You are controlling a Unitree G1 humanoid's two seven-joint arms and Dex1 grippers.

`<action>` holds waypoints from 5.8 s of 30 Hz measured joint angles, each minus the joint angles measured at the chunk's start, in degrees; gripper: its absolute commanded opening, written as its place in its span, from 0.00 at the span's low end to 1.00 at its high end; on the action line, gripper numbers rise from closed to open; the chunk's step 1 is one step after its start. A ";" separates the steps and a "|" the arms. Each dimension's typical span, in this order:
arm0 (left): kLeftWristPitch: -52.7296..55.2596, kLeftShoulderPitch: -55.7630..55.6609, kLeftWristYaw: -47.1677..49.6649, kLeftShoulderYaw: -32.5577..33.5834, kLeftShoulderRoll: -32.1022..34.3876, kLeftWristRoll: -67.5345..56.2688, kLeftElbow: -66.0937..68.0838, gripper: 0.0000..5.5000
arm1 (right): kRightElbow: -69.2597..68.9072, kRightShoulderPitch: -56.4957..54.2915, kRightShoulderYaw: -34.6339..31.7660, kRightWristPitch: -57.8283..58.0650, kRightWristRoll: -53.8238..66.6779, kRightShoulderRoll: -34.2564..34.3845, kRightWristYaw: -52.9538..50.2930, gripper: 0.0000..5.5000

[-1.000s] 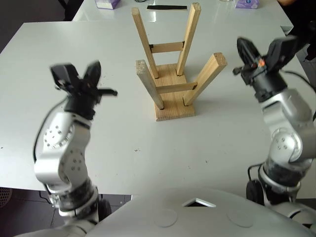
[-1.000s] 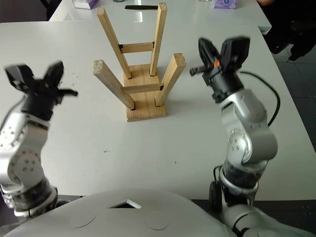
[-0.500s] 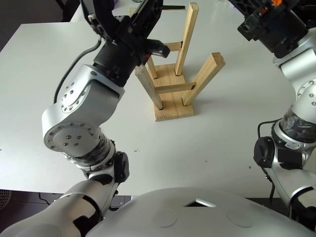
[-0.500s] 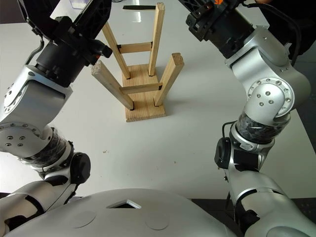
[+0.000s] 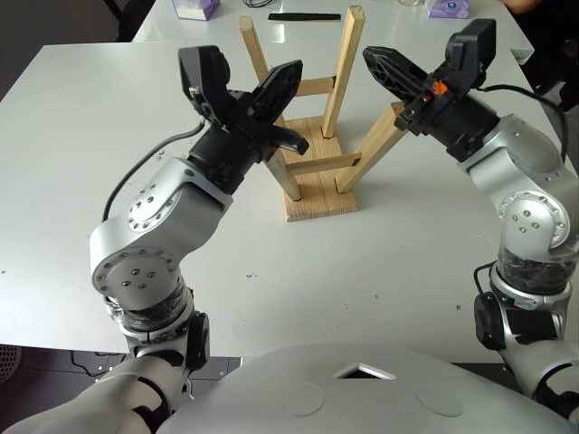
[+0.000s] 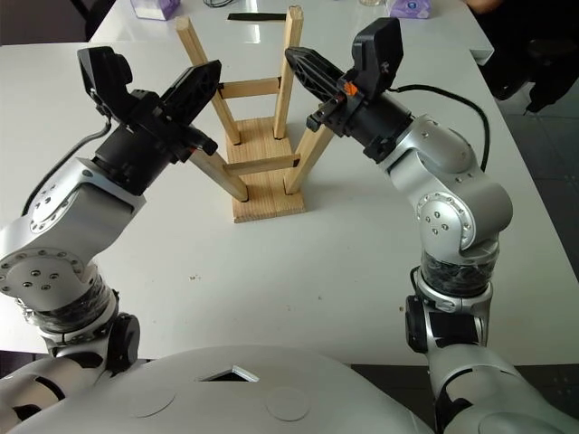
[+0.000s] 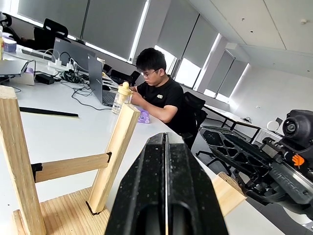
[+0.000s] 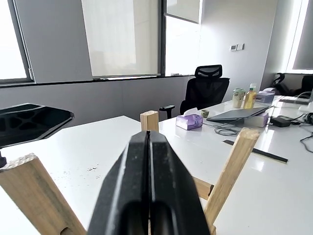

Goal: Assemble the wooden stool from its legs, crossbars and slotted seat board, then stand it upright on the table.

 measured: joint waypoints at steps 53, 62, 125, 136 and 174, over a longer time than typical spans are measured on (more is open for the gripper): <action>-28.08 25.59 -46.77 -10.11 13.18 40.70 30.51 0.00 | 27.99 7.78 25.67 -28.15 -19.36 2.89 40.77 0.00; -26.40 32.06 -49.56 4.66 16.21 32.98 26.26 0.00 | 22.37 16.75 15.65 -27.27 -19.69 -9.91 38.23 0.00; -26.69 43.78 -53.05 -3.82 20.34 40.65 22.22 0.00 | 21.82 28.03 11.34 -29.32 -27.84 -17.00 38.08 0.00; -28.07 44.36 -53.24 -3.59 19.53 40.28 22.73 0.00 | 18.77 31.28 9.75 -27.78 -26.97 -17.92 36.36 0.00; -28.57 39.14 -57.43 -4.36 21.16 41.90 26.21 0.00 | 21.04 29.26 11.75 -30.28 -26.92 -18.85 34.89 0.00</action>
